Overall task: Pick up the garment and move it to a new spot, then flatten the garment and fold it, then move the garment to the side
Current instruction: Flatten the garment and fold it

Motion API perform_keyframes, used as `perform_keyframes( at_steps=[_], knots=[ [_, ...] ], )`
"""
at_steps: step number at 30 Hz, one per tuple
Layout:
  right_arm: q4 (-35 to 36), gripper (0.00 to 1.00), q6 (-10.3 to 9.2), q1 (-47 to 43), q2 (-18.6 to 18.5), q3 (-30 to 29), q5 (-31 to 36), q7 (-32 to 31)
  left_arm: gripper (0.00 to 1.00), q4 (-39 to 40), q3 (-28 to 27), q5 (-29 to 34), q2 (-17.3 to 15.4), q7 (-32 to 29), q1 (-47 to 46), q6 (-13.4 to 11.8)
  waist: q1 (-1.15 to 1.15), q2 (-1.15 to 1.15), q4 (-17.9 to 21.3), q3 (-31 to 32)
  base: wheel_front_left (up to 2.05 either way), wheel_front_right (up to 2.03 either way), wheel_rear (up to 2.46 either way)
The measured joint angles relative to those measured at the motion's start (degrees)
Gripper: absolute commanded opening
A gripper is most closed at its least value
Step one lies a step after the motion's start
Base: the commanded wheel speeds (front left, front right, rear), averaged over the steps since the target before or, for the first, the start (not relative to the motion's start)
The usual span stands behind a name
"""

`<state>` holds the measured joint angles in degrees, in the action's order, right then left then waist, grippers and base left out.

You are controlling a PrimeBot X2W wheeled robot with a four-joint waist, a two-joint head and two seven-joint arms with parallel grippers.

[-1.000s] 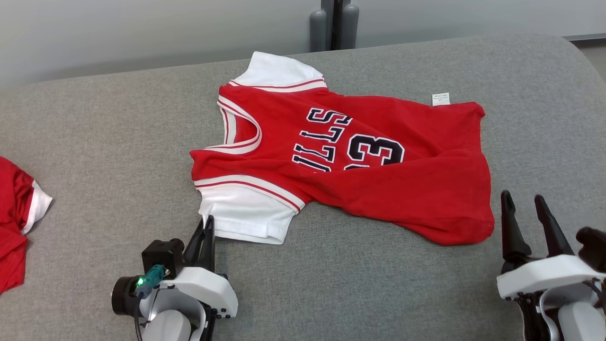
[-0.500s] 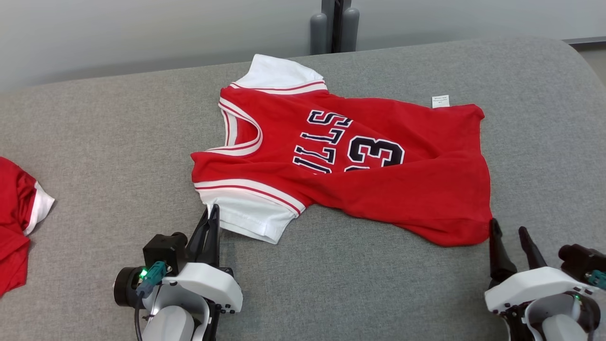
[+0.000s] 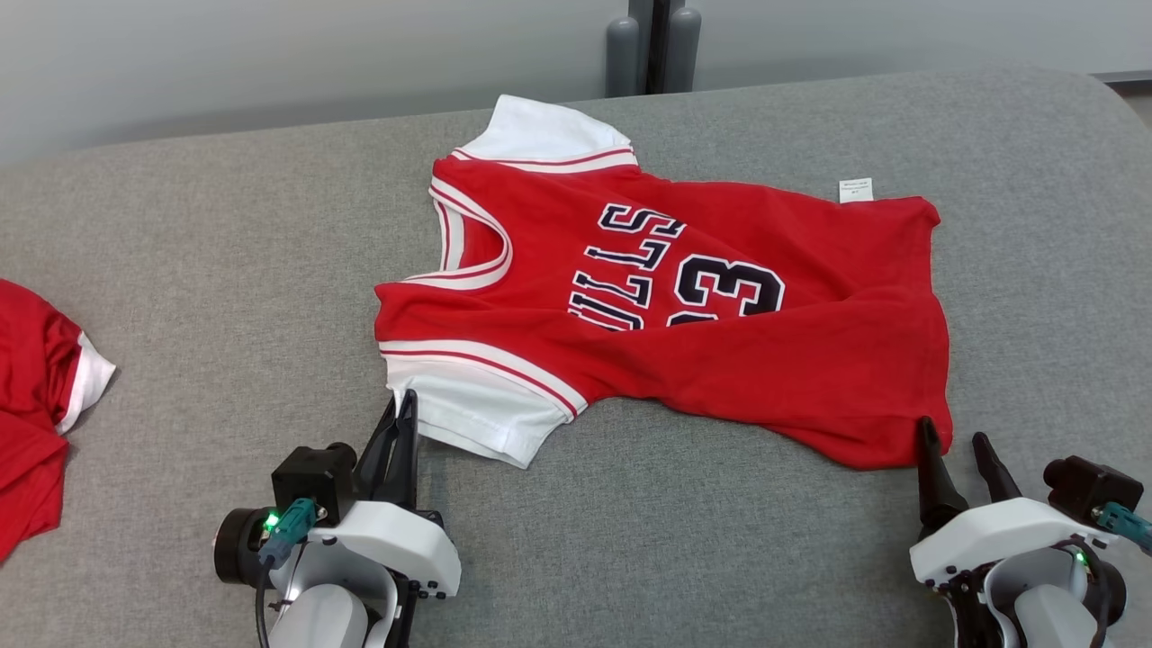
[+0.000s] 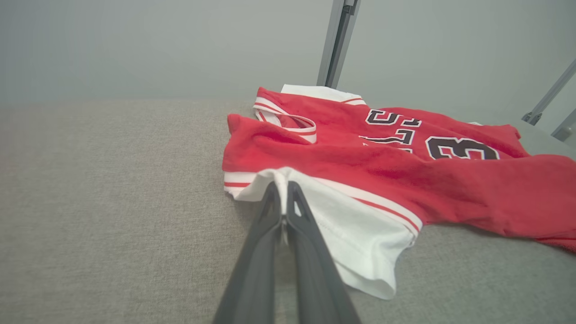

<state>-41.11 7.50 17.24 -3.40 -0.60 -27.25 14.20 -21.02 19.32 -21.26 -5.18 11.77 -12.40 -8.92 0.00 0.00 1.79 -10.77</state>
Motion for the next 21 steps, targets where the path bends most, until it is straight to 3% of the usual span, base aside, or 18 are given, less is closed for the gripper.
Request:
perform_keyframes(
  at_steps=[4,5,6,8,15,21],
  knots=[
    [-1.45,1.00,0.00,1.10,-0.03,0.66,-0.42,0.44,0.00,0.31,0.15,0.00,-0.29,-0.24,-0.03,-0.21,0.00,0.00,-0.20,-0.58,0.00,0.00,0.00],
    [-1.81,0.88,0.00,1.30,-0.04,0.82,-0.58,0.47,0.00,0.37,0.18,0.00,-0.36,-0.25,-0.03,-0.22,0.00,0.00,-0.25,-0.70,0.00,0.00,0.00],
    [-2.20,0.47,0.00,1.38,-0.07,1.01,-0.77,0.47,0.00,0.45,0.20,0.00,-0.42,-0.31,-0.05,-0.22,0.00,0.00,-0.30,-0.81,0.00,0.00,0.00],
    [-2.71,0.02,0.00,1.62,-0.10,1.62,-1.24,0.53,0.00,0.55,0.23,-0.01,-0.49,-0.42,-0.07,-0.29,0.00,0.00,-0.36,-0.99,0.00,0.00,0.00],
    [-1.33,0.00,0.00,1.90,-1.37,3.56,-2.01,0.73,0.00,0.79,0.29,-0.22,-0.93,-0.41,-0.07,-0.71,0.00,0.00,-0.17,-0.80,0.00,0.00,0.00],
    [5.73,0.00,0.00,-0.38,-3.05,5.03,-0.09,0.81,0.00,2.24,-0.15,-1.08,-1.23,-0.38,0.09,-0.76,0.00,0.00,0.37,0.24,0.00,0.00,0.00]
  ],
)
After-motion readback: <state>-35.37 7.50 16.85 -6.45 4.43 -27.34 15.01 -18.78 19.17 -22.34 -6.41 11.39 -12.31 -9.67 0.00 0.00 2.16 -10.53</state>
